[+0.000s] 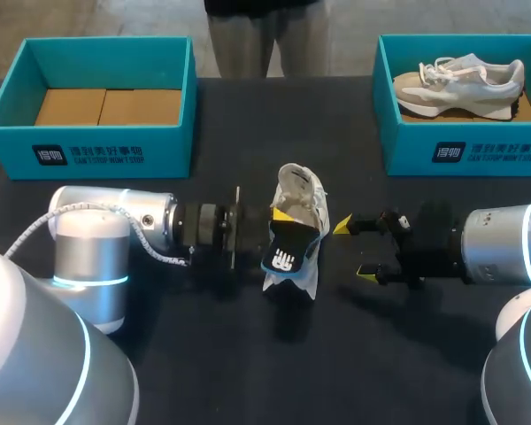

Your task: Take the shoe out of the shoebox, open the shoe tongue, remove and reinsert the insole, then place the shoe into the shoebox

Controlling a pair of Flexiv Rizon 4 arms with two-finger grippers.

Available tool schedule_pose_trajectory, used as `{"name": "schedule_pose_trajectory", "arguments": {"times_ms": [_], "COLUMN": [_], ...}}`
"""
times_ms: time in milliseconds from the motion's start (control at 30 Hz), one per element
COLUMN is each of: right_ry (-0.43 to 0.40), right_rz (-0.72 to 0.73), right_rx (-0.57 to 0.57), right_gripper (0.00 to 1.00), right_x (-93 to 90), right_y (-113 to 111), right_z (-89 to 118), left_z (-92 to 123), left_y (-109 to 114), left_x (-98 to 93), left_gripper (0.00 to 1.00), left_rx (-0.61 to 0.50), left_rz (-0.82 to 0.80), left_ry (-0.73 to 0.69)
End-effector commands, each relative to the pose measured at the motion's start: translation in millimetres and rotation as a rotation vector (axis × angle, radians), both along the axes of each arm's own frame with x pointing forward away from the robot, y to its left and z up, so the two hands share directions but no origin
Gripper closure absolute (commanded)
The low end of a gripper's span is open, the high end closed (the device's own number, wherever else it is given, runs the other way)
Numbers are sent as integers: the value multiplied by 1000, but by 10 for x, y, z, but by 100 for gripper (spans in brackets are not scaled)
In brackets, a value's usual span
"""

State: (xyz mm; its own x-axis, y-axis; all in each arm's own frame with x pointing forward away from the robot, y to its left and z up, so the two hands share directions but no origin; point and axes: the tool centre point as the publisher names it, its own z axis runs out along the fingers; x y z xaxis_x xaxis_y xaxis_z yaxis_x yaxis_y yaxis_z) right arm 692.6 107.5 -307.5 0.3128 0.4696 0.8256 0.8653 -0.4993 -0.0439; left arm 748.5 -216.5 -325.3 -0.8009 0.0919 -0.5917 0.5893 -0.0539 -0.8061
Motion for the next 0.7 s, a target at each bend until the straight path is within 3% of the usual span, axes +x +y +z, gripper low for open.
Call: {"name": "schedule_pose_trajectory", "arguments": {"times_ms": [33, 367, 467, 500, 700], "right_ry": [1, 1, 1, 1, 1], "right_rz": [-2, -2, -2, -2, -2], "right_rx": [-4, -4, -4, -4, -4], "right_gripper": [0, 0, 0, 0, 0], "right_x": [-9, -9, -9, -9, -9], "right_y": [11, 11, 11, 11, 11], "right_z": [10, 10, 10, 10, 10], "left_z": [82, 148, 131, 124, 105], "left_y": [34, 149, 161, 160, 136], "left_x": [-66, -165, -156, -146, -86], "left_gripper": [65, 72, 88, 100, 100], "left_rx": [1, 13, 19, 19, 33], "left_rz": [4, -8, -9, -9, -13], "left_ry": [-7, -22, -21, -20, -21]}}
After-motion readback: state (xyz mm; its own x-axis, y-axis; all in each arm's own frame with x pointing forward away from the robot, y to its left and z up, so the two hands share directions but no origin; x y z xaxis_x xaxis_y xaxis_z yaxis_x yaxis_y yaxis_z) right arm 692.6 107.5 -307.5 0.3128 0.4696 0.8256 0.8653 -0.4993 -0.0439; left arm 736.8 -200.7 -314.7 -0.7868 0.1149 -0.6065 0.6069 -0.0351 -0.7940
